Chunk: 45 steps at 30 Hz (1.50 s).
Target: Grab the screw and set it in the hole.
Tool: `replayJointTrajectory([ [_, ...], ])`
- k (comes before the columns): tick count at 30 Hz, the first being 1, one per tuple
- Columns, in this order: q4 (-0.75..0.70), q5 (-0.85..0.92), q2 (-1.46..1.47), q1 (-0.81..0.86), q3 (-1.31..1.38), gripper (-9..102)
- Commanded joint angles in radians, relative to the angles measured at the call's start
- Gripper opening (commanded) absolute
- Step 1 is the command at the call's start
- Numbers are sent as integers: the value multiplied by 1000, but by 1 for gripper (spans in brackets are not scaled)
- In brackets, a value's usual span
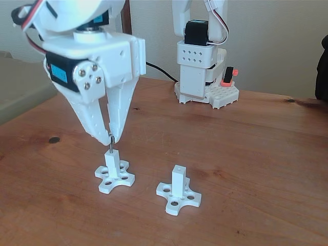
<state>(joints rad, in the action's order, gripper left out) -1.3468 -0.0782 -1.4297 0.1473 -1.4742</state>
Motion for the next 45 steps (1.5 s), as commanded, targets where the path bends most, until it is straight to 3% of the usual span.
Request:
replayJointTrajectory([
  [1,-12,20,-32,-17,118,-4],
  [45,-80,-40,-110,-230,72,-4],
])
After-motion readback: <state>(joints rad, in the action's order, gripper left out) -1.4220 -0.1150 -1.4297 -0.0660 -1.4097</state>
